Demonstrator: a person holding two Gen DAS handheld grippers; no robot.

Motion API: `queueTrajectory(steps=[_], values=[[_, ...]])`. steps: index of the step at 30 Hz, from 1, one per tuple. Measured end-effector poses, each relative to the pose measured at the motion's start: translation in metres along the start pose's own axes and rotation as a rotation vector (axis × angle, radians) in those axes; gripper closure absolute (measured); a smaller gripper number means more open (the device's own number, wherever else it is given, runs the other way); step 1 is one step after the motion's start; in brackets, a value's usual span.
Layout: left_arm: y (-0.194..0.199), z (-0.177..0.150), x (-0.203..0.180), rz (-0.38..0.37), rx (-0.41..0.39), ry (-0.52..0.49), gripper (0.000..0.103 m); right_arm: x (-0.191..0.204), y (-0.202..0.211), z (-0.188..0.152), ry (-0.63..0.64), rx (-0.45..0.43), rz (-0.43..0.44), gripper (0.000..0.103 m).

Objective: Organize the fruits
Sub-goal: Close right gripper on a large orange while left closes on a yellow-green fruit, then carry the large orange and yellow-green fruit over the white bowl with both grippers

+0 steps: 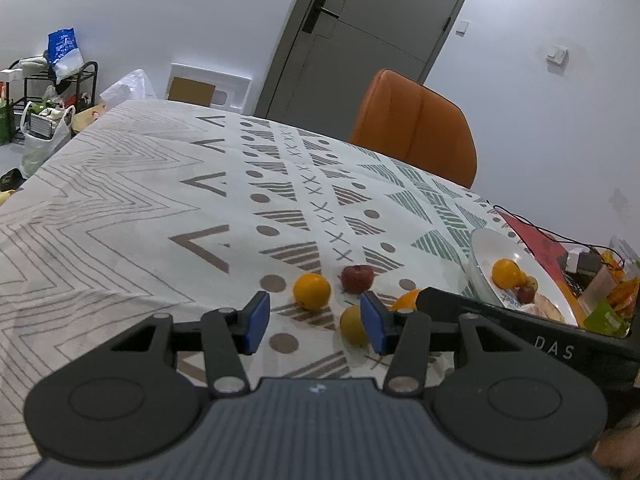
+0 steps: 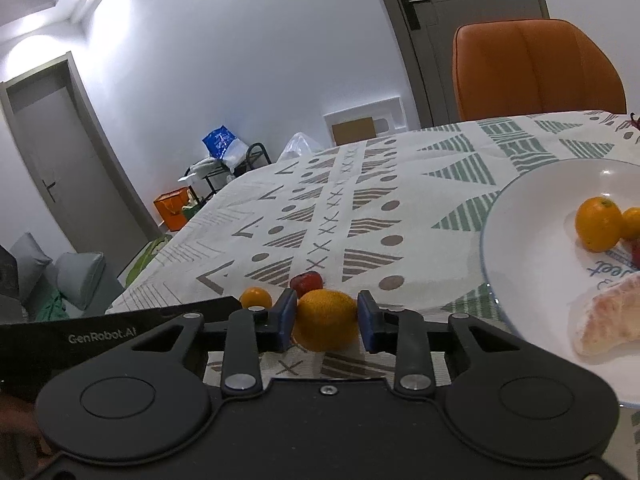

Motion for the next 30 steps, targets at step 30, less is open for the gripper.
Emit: queueTrajectory(steps=[30], values=[[-0.018,-0.006,-0.018,-0.054,0.031,-0.002,0.065,-0.014,0.015,-0.001,-0.023,0.001,0.02,0.066]])
Point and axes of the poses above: each gripper's, at about its wrist camera, not at the fingertips, and y roughly against the way its jaws point, x to its left, z to its top, the point moved 6 cm from there along -y, roughly the way its jaws point, and after that the axes turned 14 degrees about -y, right-handed, at the moved point
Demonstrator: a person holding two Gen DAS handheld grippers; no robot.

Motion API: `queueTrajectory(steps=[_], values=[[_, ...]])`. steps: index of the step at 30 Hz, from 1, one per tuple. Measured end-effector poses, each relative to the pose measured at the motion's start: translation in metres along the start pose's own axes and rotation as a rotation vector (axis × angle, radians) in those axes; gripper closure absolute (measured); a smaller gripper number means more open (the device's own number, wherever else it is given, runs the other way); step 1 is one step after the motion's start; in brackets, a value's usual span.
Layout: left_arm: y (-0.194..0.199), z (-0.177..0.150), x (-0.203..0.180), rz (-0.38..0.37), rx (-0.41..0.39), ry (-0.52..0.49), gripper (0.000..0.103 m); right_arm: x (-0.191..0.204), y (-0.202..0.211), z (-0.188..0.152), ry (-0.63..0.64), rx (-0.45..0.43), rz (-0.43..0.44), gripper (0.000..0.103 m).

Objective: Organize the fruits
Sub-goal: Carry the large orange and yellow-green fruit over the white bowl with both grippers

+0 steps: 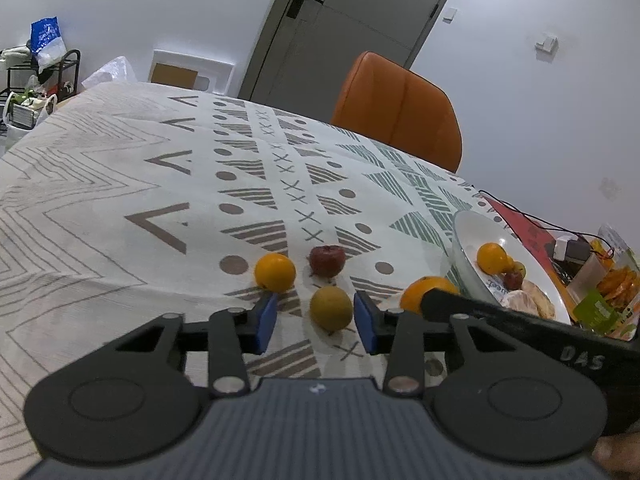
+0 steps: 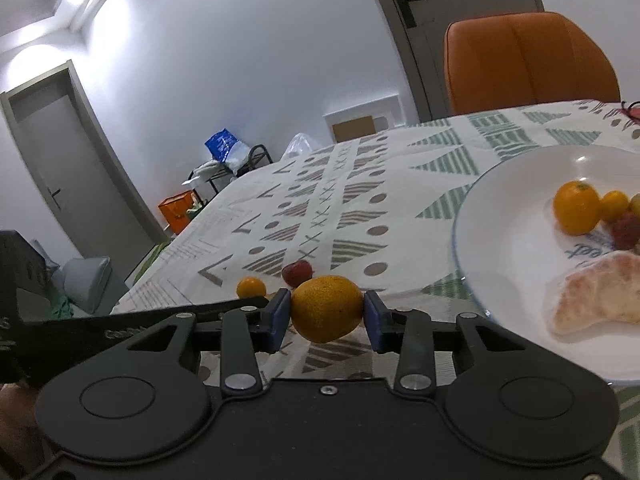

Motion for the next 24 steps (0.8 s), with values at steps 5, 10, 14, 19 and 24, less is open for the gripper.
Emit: queueTrajectory(steps=[5,10,14,19,24], values=[[-0.006,0.001,-0.007,-0.024,-0.002,0.007,0.081,-0.005,0.014,0.006,-0.007,-0.035,-0.009,0.066],[-0.005,0.006,-0.016,-0.023,-0.014,-0.011,0.081,-0.014,0.028,0.012,-0.021,-0.072,-0.014,0.066],[-0.002,0.012,-0.025,-0.028,-0.027,-0.026,0.081,-0.021,0.038,0.016,-0.038,-0.101,-0.019,0.066],[0.002,0.02,-0.04,-0.046,-0.046,-0.05,0.081,-0.033,0.05,0.023,-0.061,-0.14,-0.041,0.066],[0.002,0.024,-0.053,-0.056,-0.054,-0.071,0.081,-0.048,0.057,0.027,-0.091,-0.163,-0.073,0.066]])
Point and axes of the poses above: each gripper's, at about its wrist camera, not at the fingertips, and y roughly against the way its jaws point, x to its left, z to its top, the point moved 6 cm from there along -y, roughly the way its jaws point, and after that the axes turned 14 degrees about -y, right-handed, at the moved point
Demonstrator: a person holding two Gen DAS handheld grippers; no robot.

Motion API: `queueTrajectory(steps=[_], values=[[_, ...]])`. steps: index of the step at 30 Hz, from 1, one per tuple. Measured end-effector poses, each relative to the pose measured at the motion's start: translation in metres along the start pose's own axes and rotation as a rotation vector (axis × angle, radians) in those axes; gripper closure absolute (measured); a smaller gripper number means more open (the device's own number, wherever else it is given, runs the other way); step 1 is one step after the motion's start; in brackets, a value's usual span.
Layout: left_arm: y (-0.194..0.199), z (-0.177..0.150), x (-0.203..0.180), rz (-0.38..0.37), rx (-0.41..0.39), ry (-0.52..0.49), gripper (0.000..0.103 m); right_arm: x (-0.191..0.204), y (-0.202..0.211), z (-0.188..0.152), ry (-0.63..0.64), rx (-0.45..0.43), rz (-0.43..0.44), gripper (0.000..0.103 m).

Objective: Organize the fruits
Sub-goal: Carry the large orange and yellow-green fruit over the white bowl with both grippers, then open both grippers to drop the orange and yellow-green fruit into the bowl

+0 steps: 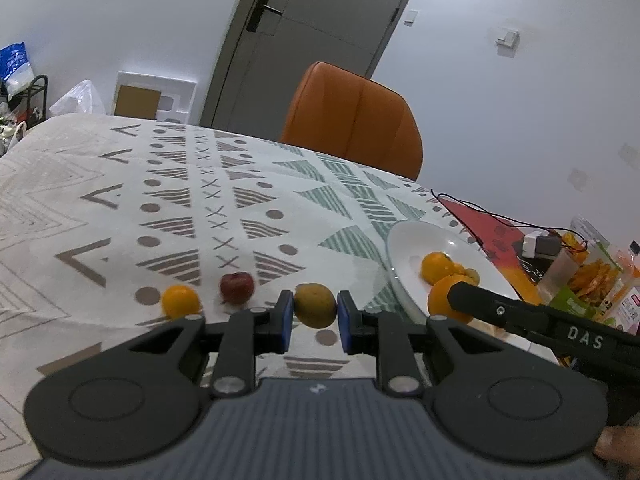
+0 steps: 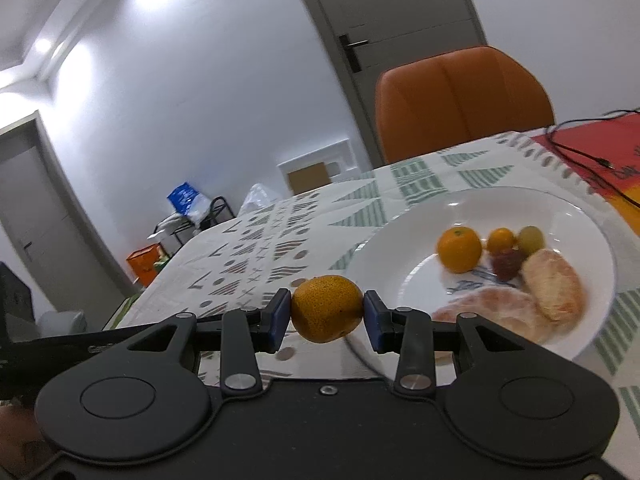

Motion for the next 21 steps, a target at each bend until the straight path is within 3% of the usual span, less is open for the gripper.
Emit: queueTrajectory(steps=[8,21], values=[[-0.003,0.007,-0.019,-0.024,-0.005,-0.031,0.081,-0.016,0.008,0.007,-0.038,-0.035,0.001,0.044],[-0.012,0.021,-0.054,-0.07,-0.018,-0.093,0.081,-0.042,0.032,0.009,-0.066,-0.075,-0.053,0.039]])
Point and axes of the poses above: each gripper's, at about its wrist camera, not at the fingertips, and y roughly against the way its jaws point, x to its left, z to its top, the point moved 6 cm from there along -y, roughly the way its jaws point, and after that the axes turned 14 degrees about -y, right-handed, at the moved point
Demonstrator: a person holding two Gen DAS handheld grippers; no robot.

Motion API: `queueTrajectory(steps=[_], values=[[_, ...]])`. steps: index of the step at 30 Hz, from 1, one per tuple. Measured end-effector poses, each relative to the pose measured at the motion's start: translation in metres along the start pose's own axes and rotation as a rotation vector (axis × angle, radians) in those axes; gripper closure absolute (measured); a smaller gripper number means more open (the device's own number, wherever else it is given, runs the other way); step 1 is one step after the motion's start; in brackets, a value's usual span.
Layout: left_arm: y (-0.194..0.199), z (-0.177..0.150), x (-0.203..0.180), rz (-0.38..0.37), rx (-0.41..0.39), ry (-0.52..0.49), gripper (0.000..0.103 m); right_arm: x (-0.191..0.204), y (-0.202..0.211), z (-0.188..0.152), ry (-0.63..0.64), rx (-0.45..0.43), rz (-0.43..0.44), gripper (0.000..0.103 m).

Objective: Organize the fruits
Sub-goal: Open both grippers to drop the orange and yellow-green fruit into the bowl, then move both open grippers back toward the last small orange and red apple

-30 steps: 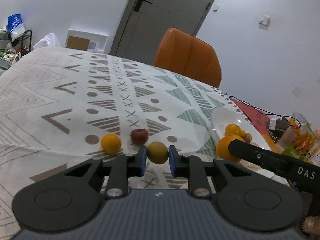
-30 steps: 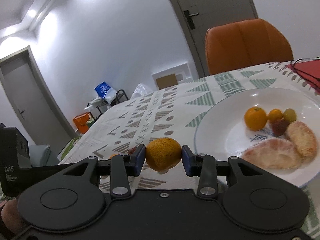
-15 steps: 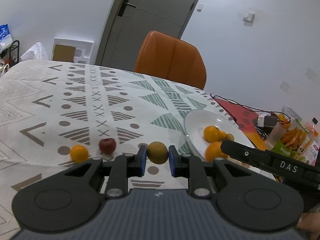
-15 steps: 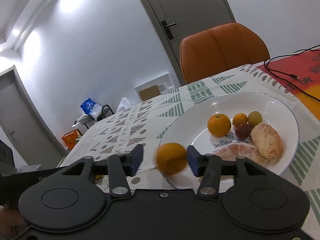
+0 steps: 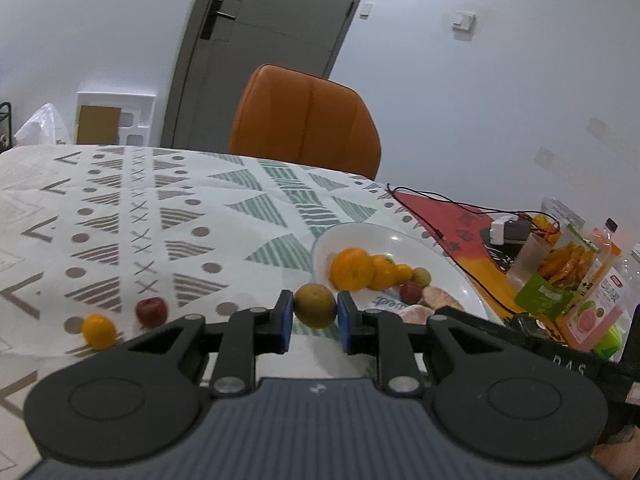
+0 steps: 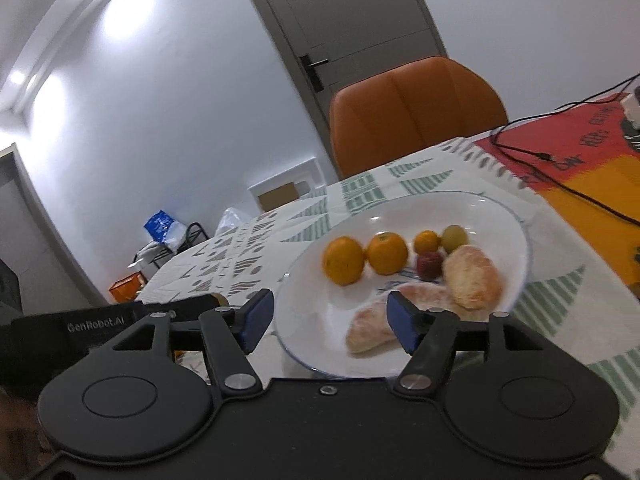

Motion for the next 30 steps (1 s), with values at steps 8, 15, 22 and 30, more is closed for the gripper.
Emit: queueTrajectory(steps=[8,15,22,30], values=[[-0.011,0.009,-0.024,-0.039,-0.002,-0.034,0.081,-0.019,0.019,0.006,-0.005,-0.036,-0.044,0.034],[-0.013,0.019,-0.04,-0.046,-0.012,-0.054,0.081,-0.026,0.028,0.009,-0.015,-0.048,-0.054,0.032],[-0.005,0.016,-0.03,0.036,-0.011,-0.054,0.056,-0.024,0.029,0.009,-0.011,-0.044,-0.057,0.024],[0.02,0.014,0.002,0.192,-0.033,-0.052,0.02,-0.014,0.024,0.007,-0.001,-0.058,-0.07,0.004]])
Point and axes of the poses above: each gripper's, at about its wrist camera, not at the fingertips, and y roughly against the way its jaws point, x to its left, z to its top, the point moved 6 cm from there along -y, roughly the way its jaws point, and after that the axes turned 14 degrees about -y, right-handed, at the moved point
